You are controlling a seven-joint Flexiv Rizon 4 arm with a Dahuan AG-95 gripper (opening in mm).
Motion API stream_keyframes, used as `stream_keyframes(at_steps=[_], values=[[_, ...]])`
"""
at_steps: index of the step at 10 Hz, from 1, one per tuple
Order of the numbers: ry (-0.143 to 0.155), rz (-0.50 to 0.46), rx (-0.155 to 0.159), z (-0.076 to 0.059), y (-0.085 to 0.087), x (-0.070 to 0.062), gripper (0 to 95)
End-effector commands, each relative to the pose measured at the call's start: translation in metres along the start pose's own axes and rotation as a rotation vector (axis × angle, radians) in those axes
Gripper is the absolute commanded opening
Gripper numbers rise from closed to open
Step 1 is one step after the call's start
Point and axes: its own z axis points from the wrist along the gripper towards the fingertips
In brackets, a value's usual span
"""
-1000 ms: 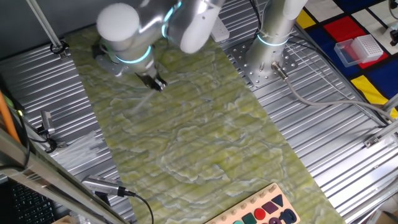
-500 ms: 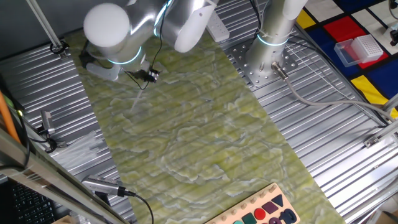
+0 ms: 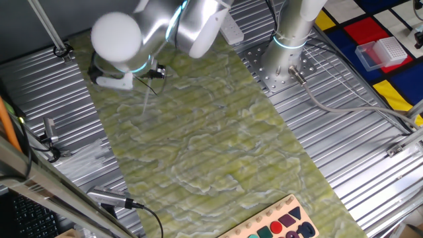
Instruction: Insert a large pipette tip into the holder for large pipette tips
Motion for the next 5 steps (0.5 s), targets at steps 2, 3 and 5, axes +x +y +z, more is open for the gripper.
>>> stream_keyframes(at_steps=[2,3,5], values=[[-0.007,-0.107,-0.006,-0.0002,-0.0032,0.002,0.0],[-0.006,-0.083,-0.004,-0.0002,-0.0032,0.002,0.0],[-0.018,-0.057,0.013,-0.0002,-0.0032,0.002,0.0]])
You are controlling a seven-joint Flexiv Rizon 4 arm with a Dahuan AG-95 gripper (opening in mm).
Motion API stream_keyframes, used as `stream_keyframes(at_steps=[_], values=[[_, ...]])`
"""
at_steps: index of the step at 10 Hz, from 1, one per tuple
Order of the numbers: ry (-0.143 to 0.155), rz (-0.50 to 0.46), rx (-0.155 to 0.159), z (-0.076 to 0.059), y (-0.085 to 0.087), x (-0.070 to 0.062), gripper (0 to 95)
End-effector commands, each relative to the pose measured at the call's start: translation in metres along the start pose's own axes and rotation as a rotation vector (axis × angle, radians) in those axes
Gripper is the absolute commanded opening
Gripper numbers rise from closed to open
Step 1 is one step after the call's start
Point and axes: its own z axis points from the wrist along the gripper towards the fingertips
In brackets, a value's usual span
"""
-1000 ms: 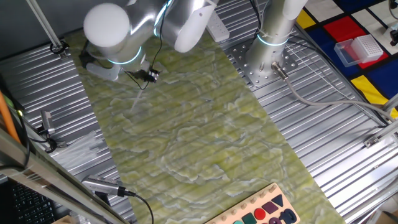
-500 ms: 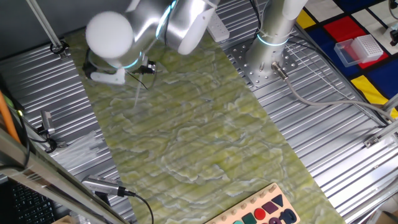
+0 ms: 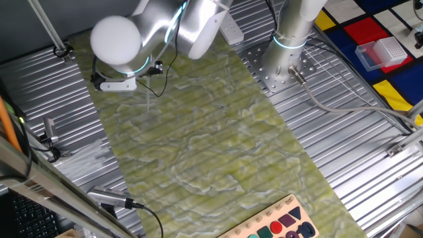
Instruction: Insert a large pipette tip into the holder for large pipette tips
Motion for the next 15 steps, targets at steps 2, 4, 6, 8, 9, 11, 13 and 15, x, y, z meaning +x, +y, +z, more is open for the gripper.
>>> stream_keyframes(at_steps=[2,4,6,8,9,11,13,15], values=[[0.055,0.104,0.048,0.0,0.0,-0.001,0.0],[0.071,0.116,0.059,0.0,0.0,-0.001,0.0],[0.058,0.086,0.071,0.0,0.0,-0.001,0.0],[0.092,0.038,0.094,0.0,0.0,-0.001,0.0],[0.113,0.025,0.106,0.0,0.0,-0.001,0.0],[0.121,0.009,0.107,0.0,0.0,-0.001,0.0],[0.124,0.006,0.098,-0.003,-0.011,0.022,0.0],[0.139,-0.022,0.08,-0.007,-0.026,0.055,0.0]])
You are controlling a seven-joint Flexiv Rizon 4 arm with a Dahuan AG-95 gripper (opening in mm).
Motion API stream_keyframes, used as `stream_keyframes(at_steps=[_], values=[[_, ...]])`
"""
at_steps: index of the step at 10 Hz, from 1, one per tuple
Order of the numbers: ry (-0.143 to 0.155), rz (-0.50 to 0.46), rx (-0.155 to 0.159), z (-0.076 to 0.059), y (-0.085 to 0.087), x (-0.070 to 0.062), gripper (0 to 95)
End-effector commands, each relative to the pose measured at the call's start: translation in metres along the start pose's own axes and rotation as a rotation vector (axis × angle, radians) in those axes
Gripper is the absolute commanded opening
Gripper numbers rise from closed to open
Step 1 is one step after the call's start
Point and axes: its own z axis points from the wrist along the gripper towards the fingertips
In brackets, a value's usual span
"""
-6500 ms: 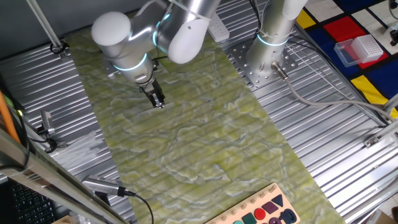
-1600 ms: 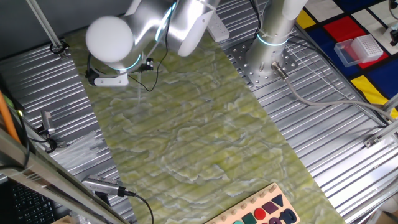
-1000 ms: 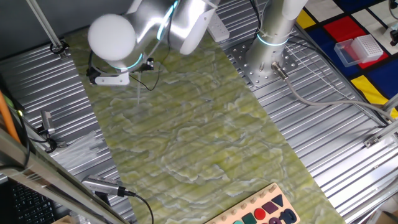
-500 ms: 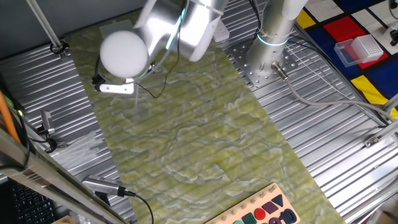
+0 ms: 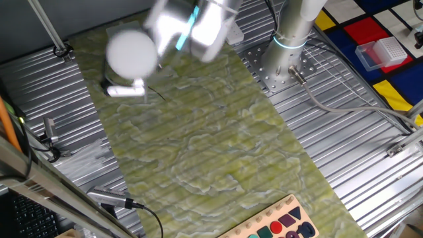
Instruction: Insert a large pipette tip into the holder for large pipette tips
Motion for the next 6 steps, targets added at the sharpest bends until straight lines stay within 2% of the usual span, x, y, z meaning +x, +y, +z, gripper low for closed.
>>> stream_keyframes(at_steps=[1,2,5,6], values=[[0.009,-0.025,-0.016,0.004,-0.009,0.024,0.0],[0.029,-0.069,-0.018,0.005,-0.012,0.039,0.0],[0.076,-0.143,-0.013,0.012,-0.01,0.064,0.0],[0.076,-0.151,-0.013,0.015,-0.009,0.073,0.0]])
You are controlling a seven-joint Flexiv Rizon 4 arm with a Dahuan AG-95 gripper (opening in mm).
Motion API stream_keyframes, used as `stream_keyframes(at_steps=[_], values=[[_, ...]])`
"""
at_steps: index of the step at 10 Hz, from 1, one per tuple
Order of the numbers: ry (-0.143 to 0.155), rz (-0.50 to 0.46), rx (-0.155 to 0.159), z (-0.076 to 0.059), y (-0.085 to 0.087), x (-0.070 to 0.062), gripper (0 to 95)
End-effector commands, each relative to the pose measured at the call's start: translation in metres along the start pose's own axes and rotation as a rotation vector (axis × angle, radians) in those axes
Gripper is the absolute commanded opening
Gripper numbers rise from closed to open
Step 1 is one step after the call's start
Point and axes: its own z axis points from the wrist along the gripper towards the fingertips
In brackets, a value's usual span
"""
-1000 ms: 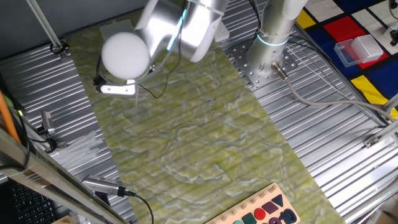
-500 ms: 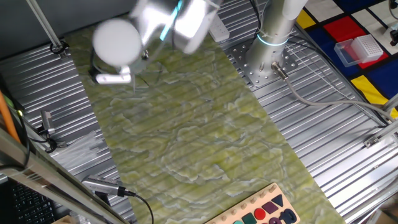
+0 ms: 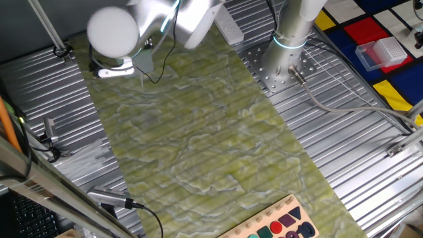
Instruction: Insert a large pipette tip into the holder for large pipette tips
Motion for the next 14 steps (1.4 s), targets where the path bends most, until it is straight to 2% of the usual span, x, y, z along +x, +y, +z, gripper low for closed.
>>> stream_keyframes(at_steps=[1,2,3,5,7,8,9,11,12,14], values=[[0.013,-0.032,0.007,0.007,0.0046,0.0199,0.0],[0.013,-0.035,0.007,0.008,0.0047,0.0251,0.0],[-0.003,-0.008,0.003,0.0067,0.0051,0.0255,0.0],[-0.065,0.055,-0.018,0.0018,0.0051,0.0195,0.0],[-0.112,0.092,-0.03,0.0018,0.0051,0.0195,0.0],[-0.148,0.133,-0.041,0.0018,0.0051,0.0195,0.0],[-0.166,0.167,-0.045,0.0018,0.0051,0.0195,0.0],[-0.185,0.213,-0.035,0.0018,0.0051,0.0195,0.0],[-0.197,0.201,-0.019,0.0018,0.0051,0.0195,0.0],[-0.235,0.17,-0.021,0.0018,0.0051,0.0195,0.0]])
